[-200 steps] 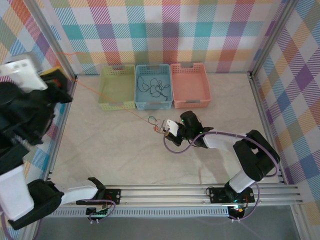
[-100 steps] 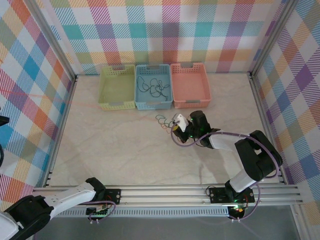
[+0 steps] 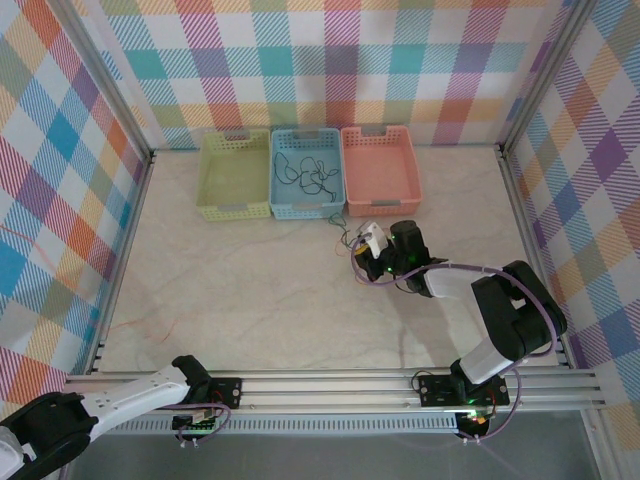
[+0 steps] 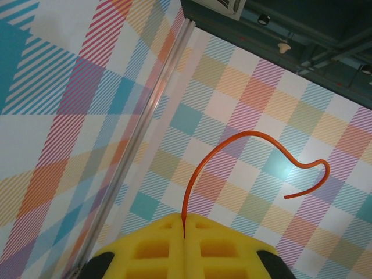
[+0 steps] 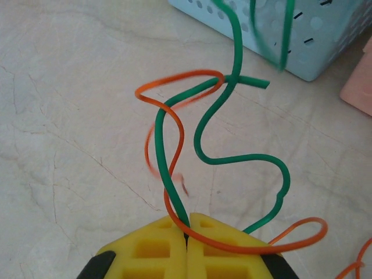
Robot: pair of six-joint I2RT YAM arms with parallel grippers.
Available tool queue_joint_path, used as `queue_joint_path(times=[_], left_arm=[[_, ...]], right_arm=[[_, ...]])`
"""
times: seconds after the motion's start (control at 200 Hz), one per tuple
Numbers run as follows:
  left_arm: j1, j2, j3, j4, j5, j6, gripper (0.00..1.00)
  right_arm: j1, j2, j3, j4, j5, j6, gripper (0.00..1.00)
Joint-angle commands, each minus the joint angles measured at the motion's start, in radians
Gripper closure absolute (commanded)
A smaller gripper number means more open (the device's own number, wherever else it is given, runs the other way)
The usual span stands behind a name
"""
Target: Untangle the cables
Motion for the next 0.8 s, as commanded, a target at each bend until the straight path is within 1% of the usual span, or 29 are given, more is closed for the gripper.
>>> queue_joint_path(times=[0.0, 0.17, 0.39, 0.465, 0.58, 0.625, 0.67, 0.795], left_arm=[[-0.030, 0.006, -0.016, 0.007, 0.006, 0.010, 1.00], [-0.048, 0.066, -0.026, -0.033, 0.055, -0.010, 1.00], [-0.050, 0.170, -0.094, -0.008, 0.097, -0.007, 1.00], [-0.051, 0.210, -0.125, 0.036, 0.102, 0.004, 1.00], [-0.046, 0.292, -0.196, 0.178, 0.088, 0.091, 1.00], [-0.030, 0.340, -0.190, 0.199, 0.090, 0.107, 1.00], [0.002, 0.392, -0.166, 0.194, 0.108, 0.094, 1.00], [0.119, 0.539, -0.036, 0.115, 0.243, -0.019, 1.00]], right_arm=[[-0.005, -0.019, -0.002, 0.020, -0.025, 0.015, 1.00], [-0.005, -0.034, -0.004, -0.001, -0.080, -0.007, 1.00], [-0.001, -0.049, -0.011, 0.004, -0.137, -0.004, 1.00], [-0.001, -0.048, -0.012, 0.010, -0.137, 0.005, 1.00], [-0.001, -0.043, -0.008, -0.002, -0.128, 0.007, 1.00], [-0.001, -0.042, -0.008, -0.006, -0.117, 0.007, 1.00], [-0.001, -0.040, -0.007, -0.010, -0.110, 0.005, 1.00], [-0.001, -0.042, -0.007, -0.020, -0.104, -0.002, 1.00]])
